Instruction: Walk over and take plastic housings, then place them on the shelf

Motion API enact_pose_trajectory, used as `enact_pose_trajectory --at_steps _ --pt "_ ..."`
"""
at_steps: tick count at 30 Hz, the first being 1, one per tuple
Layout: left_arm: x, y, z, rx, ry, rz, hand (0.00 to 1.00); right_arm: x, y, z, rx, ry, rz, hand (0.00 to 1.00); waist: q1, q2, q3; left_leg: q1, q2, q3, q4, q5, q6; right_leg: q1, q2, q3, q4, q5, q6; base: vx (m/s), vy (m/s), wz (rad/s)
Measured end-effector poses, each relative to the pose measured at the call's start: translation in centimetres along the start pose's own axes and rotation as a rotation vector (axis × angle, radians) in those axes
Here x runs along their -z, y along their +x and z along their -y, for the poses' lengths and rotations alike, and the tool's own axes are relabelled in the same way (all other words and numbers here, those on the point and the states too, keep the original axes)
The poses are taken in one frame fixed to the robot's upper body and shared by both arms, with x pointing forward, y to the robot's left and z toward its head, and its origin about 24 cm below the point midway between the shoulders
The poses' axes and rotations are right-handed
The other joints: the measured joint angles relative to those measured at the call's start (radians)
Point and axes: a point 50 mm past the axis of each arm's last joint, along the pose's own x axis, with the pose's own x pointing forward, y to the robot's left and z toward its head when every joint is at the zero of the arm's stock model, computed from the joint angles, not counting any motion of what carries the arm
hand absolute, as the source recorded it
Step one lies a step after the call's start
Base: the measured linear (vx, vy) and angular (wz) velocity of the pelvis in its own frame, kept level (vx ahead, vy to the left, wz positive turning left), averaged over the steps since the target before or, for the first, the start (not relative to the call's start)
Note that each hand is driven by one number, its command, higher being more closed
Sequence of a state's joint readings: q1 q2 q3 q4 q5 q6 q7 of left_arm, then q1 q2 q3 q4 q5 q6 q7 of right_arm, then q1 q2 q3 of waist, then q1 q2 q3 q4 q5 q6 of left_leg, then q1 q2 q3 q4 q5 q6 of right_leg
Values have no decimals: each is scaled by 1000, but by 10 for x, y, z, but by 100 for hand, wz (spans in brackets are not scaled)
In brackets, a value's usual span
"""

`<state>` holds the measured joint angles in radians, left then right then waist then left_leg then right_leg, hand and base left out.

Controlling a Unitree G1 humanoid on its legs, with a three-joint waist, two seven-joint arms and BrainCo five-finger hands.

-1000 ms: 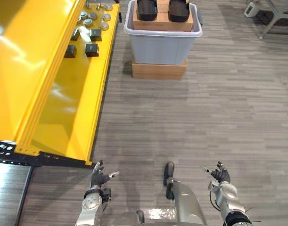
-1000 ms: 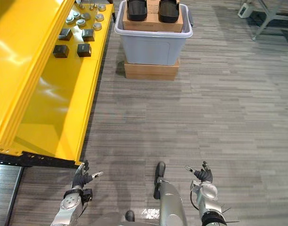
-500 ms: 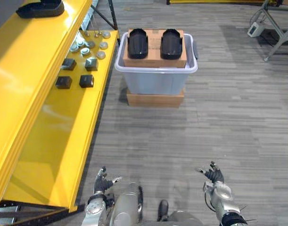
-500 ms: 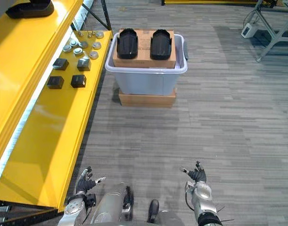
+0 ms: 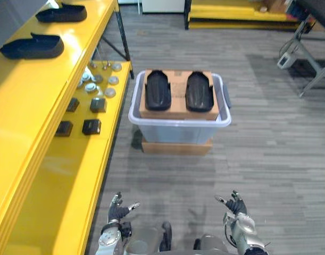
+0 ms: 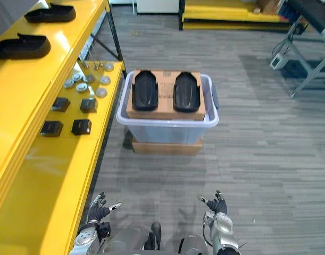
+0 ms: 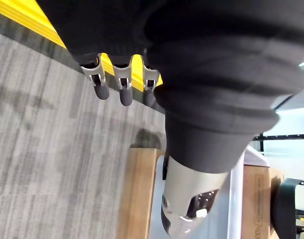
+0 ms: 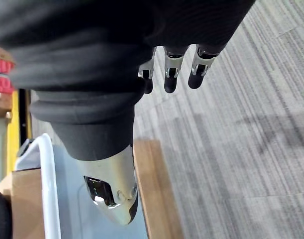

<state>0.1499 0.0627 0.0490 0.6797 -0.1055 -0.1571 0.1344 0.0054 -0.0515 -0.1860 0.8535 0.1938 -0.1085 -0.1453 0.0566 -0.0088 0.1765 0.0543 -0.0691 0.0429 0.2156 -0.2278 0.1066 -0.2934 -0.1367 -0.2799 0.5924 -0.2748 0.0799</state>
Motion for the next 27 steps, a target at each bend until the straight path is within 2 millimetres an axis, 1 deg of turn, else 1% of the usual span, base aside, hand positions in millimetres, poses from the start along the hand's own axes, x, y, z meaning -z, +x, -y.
enact_pose_trajectory --at_steps 1,2,3,4,5,6,7,8,9,10,11,12,13,14,15,16,17,18,20,23,26,27 --pt "0 0 -2 -3 6 -2 0 1 0 0 0 0 -6 0 -16 -11 -7 21 5 -23 -26 -6 -11 -10 30 37 -211 75 11 410 -115 71" --pt "2 1 -6 -9 24 -13 0 3 -1 1 6 0 -12 0 -23 -22 -13 40 3 -53 -48 -16 -28 -11 47 77 -354 207 7 413 -139 76" --pt "5 0 -7 -10 29 -24 0 5 -1 2 9 -2 -20 0 -33 -27 -18 51 4 -69 -50 -23 -41 -6 53 93 -377 268 3 445 -199 74" --pt "10 -1 -8 -12 34 -43 0 10 -1 3 13 -6 -40 0 -42 -29 -34 63 18 -96 -47 -42 -73 4 67 108 -395 368 -73 550 -284 49" --pt "15 -2 -8 -17 30 -65 0 10 -1 4 17 -11 -43 0 -38 -6 -45 55 51 -114 -27 -51 -93 20 92 86 -403 362 -95 559 -290 40" --pt "17 -3 -8 -18 30 -71 0 10 -1 4 16 -12 -43 0 -40 -2 -48 40 59 -122 -1 -55 -107 30 97 73 -406 349 -107 446 -228 28" --pt "19 -3 -7 -17 25 -79 0 5 1 3 13 -12 -31 0 -41 7 -45 11 69 -124 68 -61 -131 44 105 56 -409 338 -122 315 -161 36" --pt "18 -3 -2 -10 11 -76 0 2 2 3 11 -16 -21 0 -43 12 -42 -51 68 -117 241 -52 -169 90 117 45 -440 326 -127 354 -179 34" --pt "18 -4 2 -6 -1 -77 0 1 2 3 9 -23 -14 0 -37 16 -39 -114 74 -110 420 -12 -206 145 126 40 -473 318 -129 393 -167 12" --pt "21 -6 6 1 -10 -84 0 -2 2 2 5 -20 -2 0 -18 23 -34 -183 110 -79 601 3 -193 209 138 49 -495 304 -140 362 -107 -20" --pt "21 -6 7 6 -13 -85 0 -4 3 1 4 -15 6 0 -9 21 -35 -219 142 -40 646 -40 -167 245 143 62 -509 296 -143 286 -54 -30" --pt "20 -6 8 7 -15 -81 0 -7 4 1 5 -12 17 0 -7 21 -35 -252 162 -27 620 -56 -163 262 142 68 -528 295 -142 208 -20 -25" --pt "19 -5 8 8 -16 -78 0 -8 4 1 7 -8 22 0 -7 21 -34 -267 175 -22 574 -58 -164 274 140 73 -538 294 -138 151 11 -17" --pt "19 -5 8 7 -17 -77 0 -8 4 3 12 0 24 0 -5 30 -35 -283 196 -21 442 -57 -166 282 138 81 -546 289 -124 202 117 -12" --pt "20 -6 10 12 -16 -79 0 -10 5 7 23 0 27 0 -12 45 -34 -286 198 -36 294 -39 -183 286 135 81 -545 281 -109 159 112 -7" --pt "19 -6 11 17 -16 -79 0 -8 5 12 35 -3 23 0 -14 50 -33 -282 202 -51 212 -9 -201 287 136 81 -542 275 -98 208 211 2" --pt "20 -5 13 22 -13 -84 0 -2 3 19 57 4 2 0 -13 71 -34 -264 200 -61 137 85 -181 296 132 90 -538 264 -76 168 156 7" --pt "18 -4 10 21 -2 -78 0 5 1 20 63 12 -21 0 -13 53 -35 -242 171 -58 95 94 -173 301 108 91 -542 259 -55 199 186 10" --pt "16 -2 7 19 14 -73 0 7 0 22 72 19 -30 0 -13 41 -31 -224 148 -36 74 102 -162 305 81 95 -542 252 -40 136 121 3" --pt "17 -1 -1 8 37 -76 0 5 1 24 79 30 -24 0 -13 36 -33 -165 121 -7 20 110 -149 319 53 126 -547 247 -27 95 94 -22" --pt "18 -1 -6 10 73 -85 0 5 1 28 102 47 -21 0 -17 33 -39 -120 114 19 -38 121 -132 323 46 151 -552 243 -15 43 20 -26" --pt "18 0 -7 9 77 -85 0 5 1 31 116 56 -22 0 -18 33 -41 -118 113 21 -46 123 -132 323 46 151 -556 244 -14 23 -12 -18"
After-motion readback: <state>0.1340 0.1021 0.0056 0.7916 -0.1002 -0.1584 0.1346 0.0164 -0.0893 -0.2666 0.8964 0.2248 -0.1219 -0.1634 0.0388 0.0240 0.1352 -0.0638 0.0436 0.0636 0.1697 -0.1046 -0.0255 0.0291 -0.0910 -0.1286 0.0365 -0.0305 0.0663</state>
